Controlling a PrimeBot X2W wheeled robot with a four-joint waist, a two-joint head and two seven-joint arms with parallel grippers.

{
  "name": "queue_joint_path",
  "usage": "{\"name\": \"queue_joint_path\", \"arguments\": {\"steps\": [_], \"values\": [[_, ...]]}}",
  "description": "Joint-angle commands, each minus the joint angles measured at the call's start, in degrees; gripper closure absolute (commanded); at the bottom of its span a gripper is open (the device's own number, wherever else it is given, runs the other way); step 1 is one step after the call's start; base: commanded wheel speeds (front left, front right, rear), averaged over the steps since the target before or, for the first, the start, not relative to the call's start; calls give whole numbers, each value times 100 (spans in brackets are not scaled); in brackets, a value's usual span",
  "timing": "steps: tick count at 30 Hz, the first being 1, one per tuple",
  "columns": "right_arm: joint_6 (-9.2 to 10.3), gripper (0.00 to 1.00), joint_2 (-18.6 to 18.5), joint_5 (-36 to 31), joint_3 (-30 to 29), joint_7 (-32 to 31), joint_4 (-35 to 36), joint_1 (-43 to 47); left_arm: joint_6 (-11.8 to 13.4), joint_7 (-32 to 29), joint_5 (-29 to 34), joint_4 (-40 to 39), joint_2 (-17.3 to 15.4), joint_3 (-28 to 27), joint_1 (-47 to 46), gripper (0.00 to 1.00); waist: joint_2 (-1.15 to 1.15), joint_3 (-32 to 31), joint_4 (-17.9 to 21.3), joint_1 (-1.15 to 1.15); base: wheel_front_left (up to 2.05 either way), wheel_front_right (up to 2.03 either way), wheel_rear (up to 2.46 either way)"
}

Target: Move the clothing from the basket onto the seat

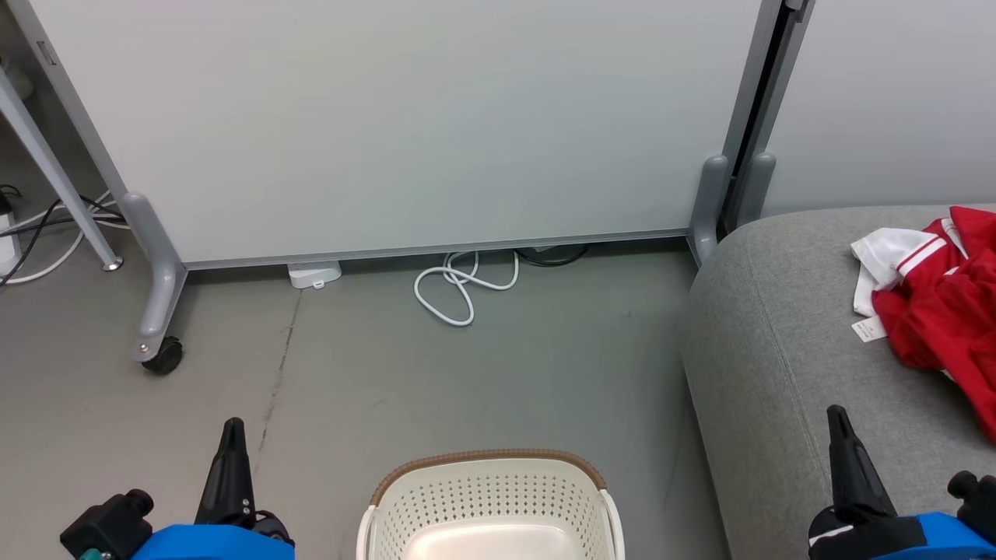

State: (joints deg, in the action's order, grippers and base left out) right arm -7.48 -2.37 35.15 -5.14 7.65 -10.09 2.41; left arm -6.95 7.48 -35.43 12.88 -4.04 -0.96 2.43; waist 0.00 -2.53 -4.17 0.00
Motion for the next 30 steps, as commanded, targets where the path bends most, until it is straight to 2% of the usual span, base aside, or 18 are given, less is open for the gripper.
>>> {"name": "queue_joint_path", "arguments": {"steps": [1, 30], "values": [[-1, 100, -34, 281, -22, -57, 40, -180, -23, -66, -271, -60, -13, -42, -216, 100, 0, 5, 8, 0, 0, 0, 0], [-2, 100, -49, 2409, -70, -594, -126, -466, -41, -594, -2389, 8, 34, -253, -497, 100, 0, 83, 129, 0, 0, 0, 0]]}}
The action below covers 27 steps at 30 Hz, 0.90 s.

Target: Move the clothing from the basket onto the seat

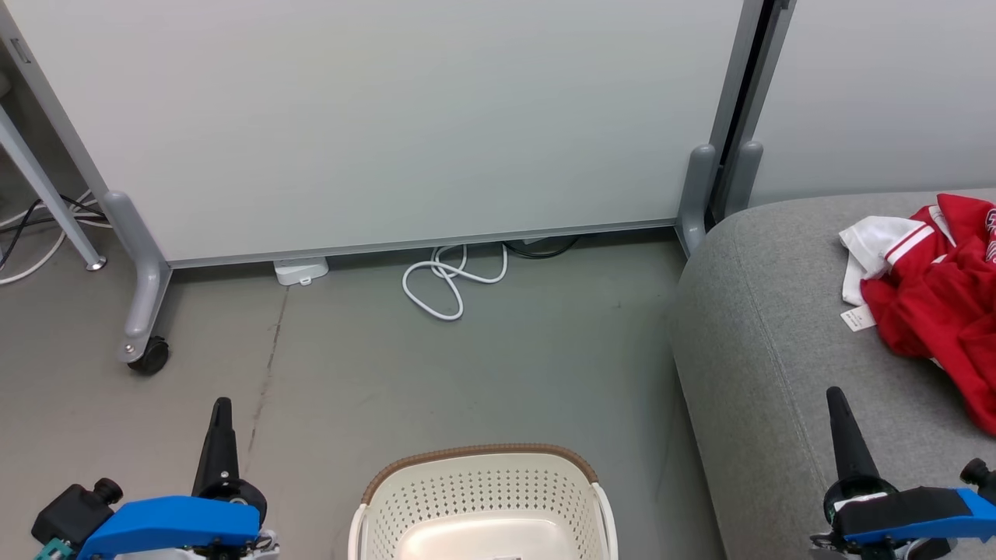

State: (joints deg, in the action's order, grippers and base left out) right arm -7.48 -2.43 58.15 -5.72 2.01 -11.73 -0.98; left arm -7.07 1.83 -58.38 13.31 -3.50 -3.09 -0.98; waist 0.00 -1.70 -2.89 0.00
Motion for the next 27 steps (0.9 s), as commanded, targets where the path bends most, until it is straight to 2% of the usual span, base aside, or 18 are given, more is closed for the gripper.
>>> {"name": "queue_joint_path", "arguments": {"steps": [1, 27], "values": [[-2, 100, -43, 173, -14, -45, 31, -138, -30, -43, -159, -32, -18, -47, -162, 100, 0, 3, 5, 0, 0, 0, 0], [-2, 100, -53, 1688, -50, -430, -94, -341, -46, -421, -1670, 16, 20, -192, -357, 100, 0, 76, 118, 0, 0, 0, 0]]}}
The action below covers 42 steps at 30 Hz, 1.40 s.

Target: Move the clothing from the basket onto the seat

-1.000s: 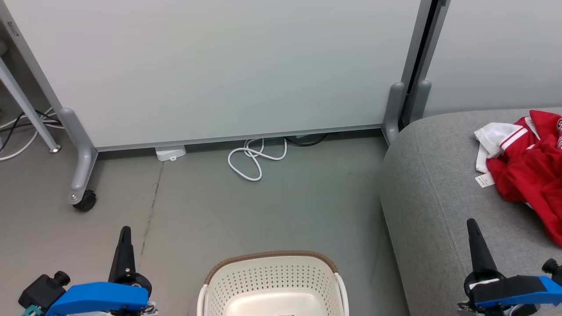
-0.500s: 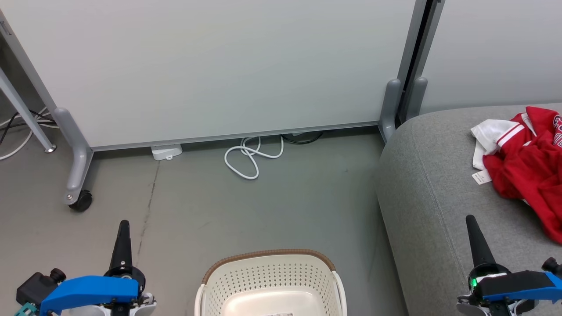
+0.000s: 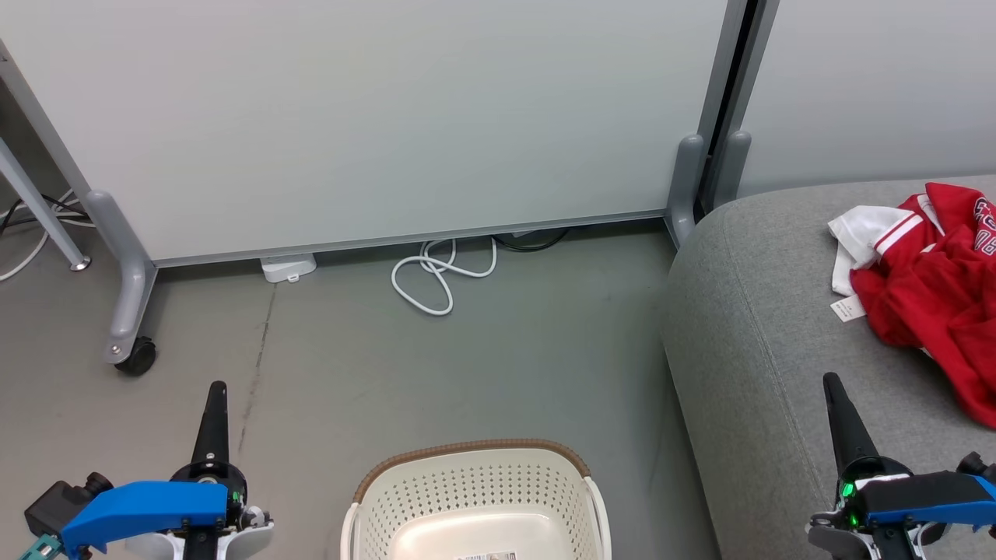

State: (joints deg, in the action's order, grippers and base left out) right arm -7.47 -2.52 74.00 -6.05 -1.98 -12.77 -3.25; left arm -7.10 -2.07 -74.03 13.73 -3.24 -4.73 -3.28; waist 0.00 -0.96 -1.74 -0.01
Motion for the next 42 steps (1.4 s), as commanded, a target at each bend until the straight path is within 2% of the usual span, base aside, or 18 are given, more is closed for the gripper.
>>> {"name": "queue_joint_path", "arguments": {"steps": [1, 30, 42], "values": [[-4, 100, -45, 158, -18, -46, 7, -125, -44, -44, -154, -23, -5, -35, -129, 100, 0, 4, 7, 1, 0, 0, 0], [-4, 100, -51, 1489, -49, -382, -106, -301, -61, -378, -1489, 26, 30, -159, -306, 100, 0, 85, 132, 1, 0, 0, 0], [-4, 100, -53, 1850, -57, -474, -141, -351, -61, -471, -1841, 41, 42, -196, -335, 100, 0, 112, 174, 1, 0, 0, 0]]}}
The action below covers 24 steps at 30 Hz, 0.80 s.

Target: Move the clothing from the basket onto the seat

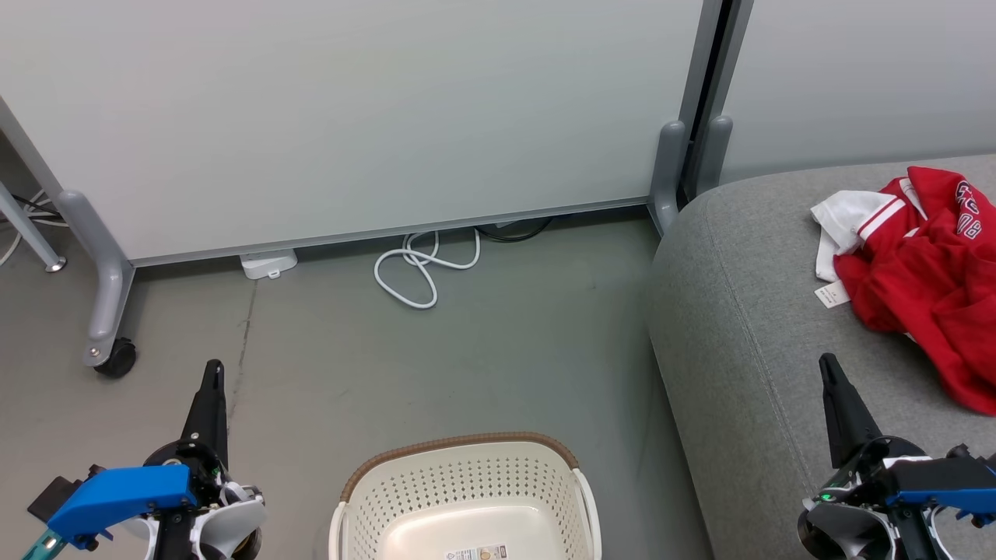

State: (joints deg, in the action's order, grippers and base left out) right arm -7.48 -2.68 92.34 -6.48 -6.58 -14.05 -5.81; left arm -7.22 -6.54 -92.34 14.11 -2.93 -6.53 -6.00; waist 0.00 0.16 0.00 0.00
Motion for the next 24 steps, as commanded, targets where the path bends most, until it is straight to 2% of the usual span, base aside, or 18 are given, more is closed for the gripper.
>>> {"name": "queue_joint_path", "arguments": {"steps": [1, 24], "values": [[-2, 100, -38, 14, -13, -15, -12, -93, -49, -23, -11, 3, 11, -16, -63, 100, 0, 0, 0, 0, 0, 0, 0], [-3, 100, -37, 14, -12, -14, -11, -85, -35, -21, -12, 0, 10, -14, -63, 100, 0, 0, 0, 0, 0, 0, 0]]}}
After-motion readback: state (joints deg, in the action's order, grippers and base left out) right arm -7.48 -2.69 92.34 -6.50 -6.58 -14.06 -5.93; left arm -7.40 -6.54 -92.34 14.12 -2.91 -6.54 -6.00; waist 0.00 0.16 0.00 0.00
